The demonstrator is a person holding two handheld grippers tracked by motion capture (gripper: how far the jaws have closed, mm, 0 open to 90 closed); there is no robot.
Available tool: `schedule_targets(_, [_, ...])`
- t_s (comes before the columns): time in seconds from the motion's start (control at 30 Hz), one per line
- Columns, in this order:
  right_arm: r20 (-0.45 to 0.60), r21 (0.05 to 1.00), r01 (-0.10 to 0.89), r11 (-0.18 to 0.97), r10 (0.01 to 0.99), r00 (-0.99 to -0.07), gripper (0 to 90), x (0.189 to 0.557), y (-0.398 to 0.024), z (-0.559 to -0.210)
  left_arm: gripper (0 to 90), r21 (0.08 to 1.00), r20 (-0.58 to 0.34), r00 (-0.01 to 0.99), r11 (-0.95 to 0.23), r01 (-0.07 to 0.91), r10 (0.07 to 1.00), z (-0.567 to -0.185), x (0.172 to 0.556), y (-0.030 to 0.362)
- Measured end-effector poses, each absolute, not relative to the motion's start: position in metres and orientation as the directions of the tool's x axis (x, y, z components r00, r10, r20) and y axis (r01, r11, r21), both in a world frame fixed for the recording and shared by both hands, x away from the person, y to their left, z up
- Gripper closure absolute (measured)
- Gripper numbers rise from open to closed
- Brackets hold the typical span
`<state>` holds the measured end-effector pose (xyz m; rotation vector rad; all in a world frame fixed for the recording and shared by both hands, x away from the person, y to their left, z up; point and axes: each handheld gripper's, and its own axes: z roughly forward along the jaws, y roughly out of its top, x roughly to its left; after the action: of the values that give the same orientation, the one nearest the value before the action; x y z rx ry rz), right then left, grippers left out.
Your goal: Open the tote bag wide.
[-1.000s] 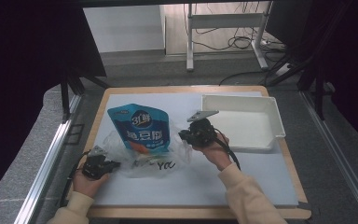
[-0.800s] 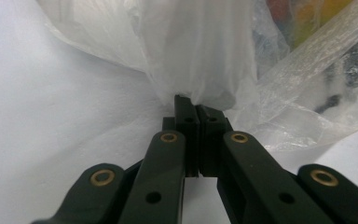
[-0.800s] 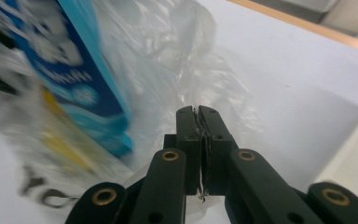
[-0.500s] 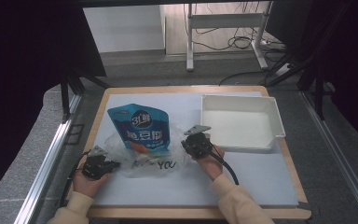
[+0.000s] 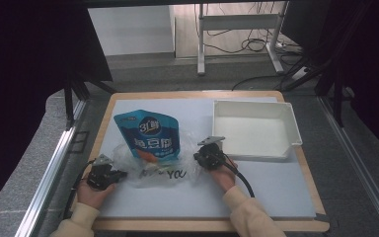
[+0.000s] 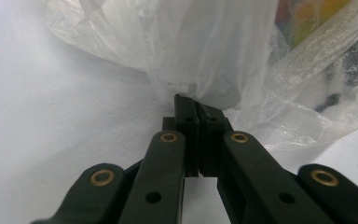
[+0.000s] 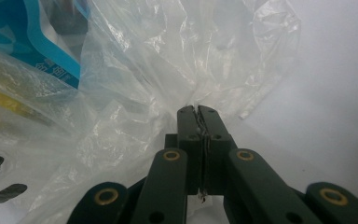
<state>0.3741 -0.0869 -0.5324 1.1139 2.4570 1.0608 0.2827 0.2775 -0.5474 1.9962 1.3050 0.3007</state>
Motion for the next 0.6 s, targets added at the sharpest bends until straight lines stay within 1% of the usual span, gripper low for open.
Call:
schedule_targets(0.17, [0.079, 0.716, 0.546, 0.435, 0.726, -0.683, 87.8, 0.373, -0.089, -0.534, 88.0, 0.683, -0.183, 0.462, -0.226, 0.694, 0.868, -0.548, 0.282, 0.277])
schedule_targets(0.27, [0.070, 0.713, 0.541, 0.446, 0.722, -0.688, 87.7, 0.373, -0.090, -0.534, 76.8, 0.693, -0.172, 0.463, -0.227, 0.684, 0.870, -0.547, 0.280, 0.277])
schedule_targets(0.3, [0.071, 0.716, 0.540, 0.443, 0.723, -0.688, 87.8, 0.373, -0.090, -0.534, 76.8, 0.704, -0.153, 0.462, -0.232, 0.672, 0.873, -0.546, 0.278, 0.277])
schedule_targets(0.33, [0.069, 0.717, 0.538, 0.443, 0.723, -0.687, 87.8, 0.373, -0.090, -0.534, 70.0, 0.711, -0.147, 0.459, -0.228, 0.665, 0.876, -0.546, 0.277, 0.277])
schedule_targets(0.37, [0.068, 0.718, 0.537, 0.443, 0.722, -0.688, 87.7, 0.373, -0.090, -0.534, 56.6, 0.721, -0.153, 0.453, -0.215, 0.659, 0.878, -0.543, 0.275, 0.279])
schedule_targets(0.47, [0.067, 0.719, 0.534, 0.445, 0.720, -0.691, 87.7, 0.372, -0.090, -0.534, 44.7, 0.744, -0.147, 0.443, -0.196, 0.639, 0.884, -0.539, 0.270, 0.282])
schedule_targets(0.5, [0.067, 0.719, 0.534, 0.445, 0.720, -0.691, 87.7, 0.372, -0.090, -0.534, 44.7, 0.754, -0.156, 0.437, -0.179, 0.632, 0.886, -0.536, 0.268, 0.283])
schedule_targets(0.53, [0.066, 0.721, 0.532, 0.444, 0.720, -0.690, 87.7, 0.372, -0.090, -0.535, 34.3, 0.771, -0.179, 0.431, -0.146, 0.620, 0.884, -0.527, 0.262, 0.287])
schedule_targets(0.57, [0.064, 0.721, 0.531, 0.445, 0.720, -0.691, 87.7, 0.372, -0.090, -0.535, 29.9, 0.779, -0.176, 0.433, -0.144, 0.611, 0.884, -0.523, 0.260, 0.288])
schedule_targets(0.6, [0.063, 0.721, 0.531, 0.446, 0.720, -0.691, 87.7, 0.371, -0.090, -0.535, 28.0, 0.789, -0.174, 0.431, -0.137, 0.599, 0.886, -0.518, 0.258, 0.290])
